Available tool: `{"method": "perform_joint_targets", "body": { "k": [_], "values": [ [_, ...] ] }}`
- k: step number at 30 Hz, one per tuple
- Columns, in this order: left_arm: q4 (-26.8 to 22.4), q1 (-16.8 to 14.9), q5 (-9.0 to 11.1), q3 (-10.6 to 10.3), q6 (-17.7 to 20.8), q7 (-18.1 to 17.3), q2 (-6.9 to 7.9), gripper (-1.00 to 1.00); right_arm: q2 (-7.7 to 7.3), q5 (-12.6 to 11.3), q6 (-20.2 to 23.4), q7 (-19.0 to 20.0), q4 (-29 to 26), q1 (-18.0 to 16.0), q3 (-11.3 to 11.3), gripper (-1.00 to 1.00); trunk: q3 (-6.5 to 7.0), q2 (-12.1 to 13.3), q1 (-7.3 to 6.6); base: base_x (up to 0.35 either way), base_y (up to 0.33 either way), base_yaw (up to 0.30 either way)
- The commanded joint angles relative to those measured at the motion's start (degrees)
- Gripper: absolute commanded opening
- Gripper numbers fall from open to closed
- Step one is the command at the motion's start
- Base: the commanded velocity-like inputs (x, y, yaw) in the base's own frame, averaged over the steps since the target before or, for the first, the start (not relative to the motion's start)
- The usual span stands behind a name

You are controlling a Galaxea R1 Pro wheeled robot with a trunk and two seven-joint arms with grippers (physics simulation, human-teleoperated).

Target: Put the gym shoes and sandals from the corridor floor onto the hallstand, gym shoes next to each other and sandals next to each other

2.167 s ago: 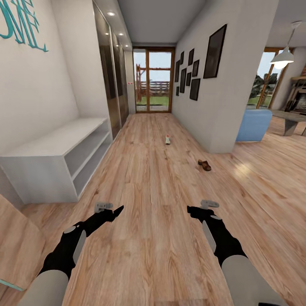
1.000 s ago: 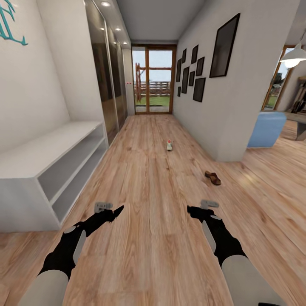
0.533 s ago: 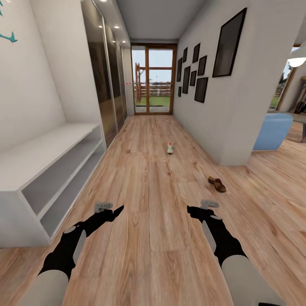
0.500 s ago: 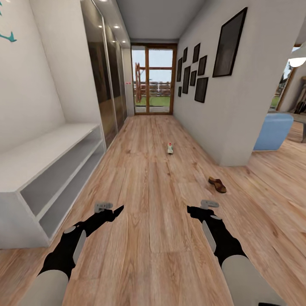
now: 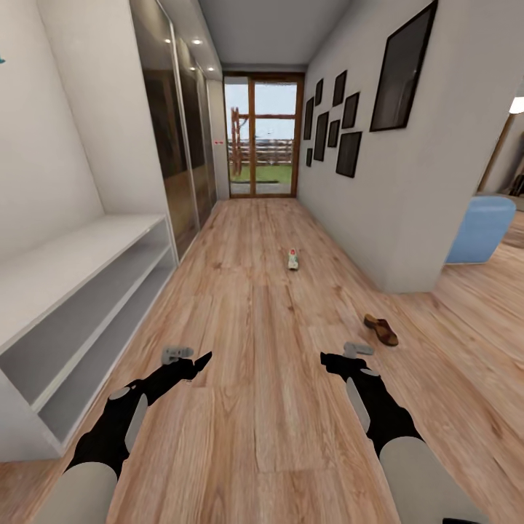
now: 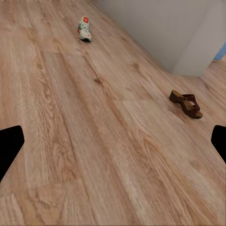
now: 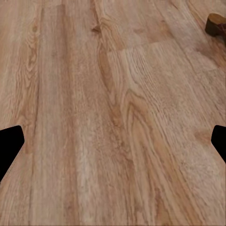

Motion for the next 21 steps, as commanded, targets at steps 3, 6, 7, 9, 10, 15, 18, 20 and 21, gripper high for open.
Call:
{"method": "perform_joint_targets", "body": {
  "k": [3,6,7,9,10,15,18,20,21],
  "values": [
    [-0.1,0.0,-0.2,0.3,0.5,-0.4,-0.07,1.0,0.06,-0.1,0.3,-0.1,-0.1,0.0,-0.1,1.0,-0.06,0.0,0.02,0.349,0.0,0.0],
    [-0.1,0.0,-0.2,0.3,0.5,-0.4,-0.07,1.0,0.08,-0.1,0.3,-0.1,-0.1,0.0,-0.1,1.0,-0.06,0.0,0.02,0.349,0.0,0.0],
    [-0.1,0.0,-0.2,0.3,0.5,-0.4,-0.07,1.0,0.07,-0.1,0.3,-0.1,-0.1,0.0,-0.1,1.0,-0.06,0.0,0.02,0.349,0.0,0.0],
    [-0.1,0.0,-0.2,0.3,0.5,-0.4,-0.07,1.0,0.06,-0.1,0.3,-0.1,-0.1,0.0,-0.1,1.0,-0.06,0.0,0.02,0.349,0.0,0.0],
    [-0.1,0.0,-0.2,0.3,0.5,-0.4,-0.07,1.0,0.06,-0.1,0.3,-0.1,-0.1,0.0,-0.1,1.0,-0.06,0.0,0.02,0.349,0.0,0.0],
    [-0.1,0.0,-0.2,0.3,0.5,-0.4,-0.07,1.0,0.08,-0.1,0.3,-0.1,-0.1,0.0,-0.1,1.0,-0.06,0.0,0.02,0.349,0.0,0.0],
    [-0.1,0.0,-0.2,0.3,0.5,-0.4,-0.07,1.0,0.07,-0.1,0.3,-0.1,-0.1,0.0,0.0,1.0,-0.06,0.0,0.02,0.349,0.0,0.0],
    [-0.1,0.0,-0.2,0.3,0.5,-0.4,-0.07,1.0,0.09,-0.1,0.3,-0.1,-0.1,0.0,0.0,1.0,-0.06,0.0,0.02,0.349,0.0,0.0],
    [-0.1,0.0,-0.2,0.3,0.5,-0.4,-0.07,1.0,0.11,-0.1,0.3,-0.1,-0.1,0.0,0.0,1.0,-0.06,0.0,0.02,0.349,0.0,0.0]
  ]
}}
